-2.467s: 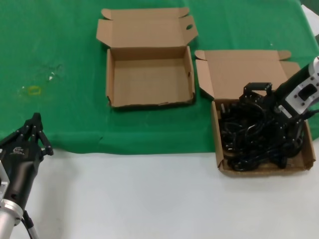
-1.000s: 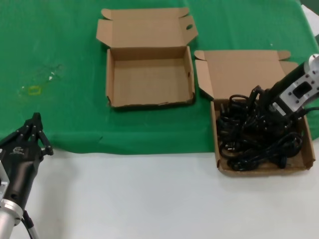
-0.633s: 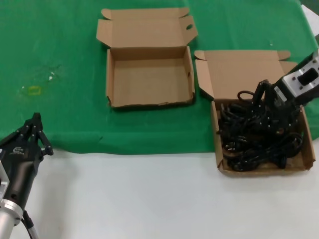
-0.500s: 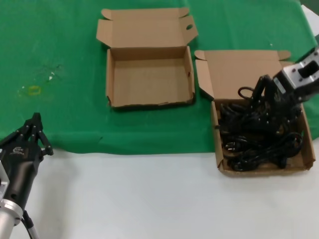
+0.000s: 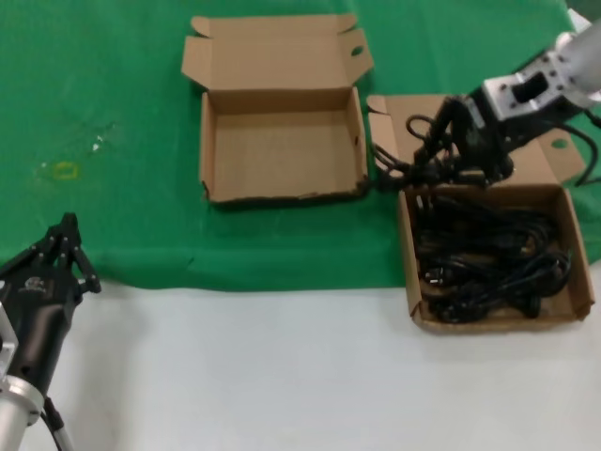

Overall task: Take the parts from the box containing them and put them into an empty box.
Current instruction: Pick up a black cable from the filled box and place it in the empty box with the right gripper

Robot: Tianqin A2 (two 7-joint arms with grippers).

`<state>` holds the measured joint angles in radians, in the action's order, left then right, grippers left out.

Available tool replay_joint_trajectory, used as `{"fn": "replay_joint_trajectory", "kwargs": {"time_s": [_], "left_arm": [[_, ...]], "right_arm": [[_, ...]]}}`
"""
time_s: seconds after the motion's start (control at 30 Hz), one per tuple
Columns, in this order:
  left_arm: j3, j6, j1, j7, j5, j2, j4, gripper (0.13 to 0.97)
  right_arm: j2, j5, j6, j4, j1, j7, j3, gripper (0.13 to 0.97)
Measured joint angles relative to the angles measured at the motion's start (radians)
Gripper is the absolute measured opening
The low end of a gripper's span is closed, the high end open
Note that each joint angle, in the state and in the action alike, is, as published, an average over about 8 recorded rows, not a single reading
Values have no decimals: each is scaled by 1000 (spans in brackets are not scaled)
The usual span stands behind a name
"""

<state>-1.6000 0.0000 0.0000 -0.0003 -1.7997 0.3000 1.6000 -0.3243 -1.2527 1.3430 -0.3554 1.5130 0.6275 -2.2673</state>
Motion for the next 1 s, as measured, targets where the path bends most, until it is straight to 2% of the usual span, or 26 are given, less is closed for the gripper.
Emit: {"fn": "replay_joint_trajectory", "kwargs": {"time_s": [0.17,0.33,0.83,1.0], "left_arm": [[0,0,0,0,0,0,0,144],[0,0,0,0,0,0,0,144],[0,0,0,0,0,0,0,144],[0,0,0,0,0,0,0,144]], "right_arm": [[103,-8,-104,188,64,116,16,207],[182,-16,-193,290,98,165,33,207],[295,-36,-353,342,100,191,68,207],[314,-79,-395,322,82,173,22,207]]}}
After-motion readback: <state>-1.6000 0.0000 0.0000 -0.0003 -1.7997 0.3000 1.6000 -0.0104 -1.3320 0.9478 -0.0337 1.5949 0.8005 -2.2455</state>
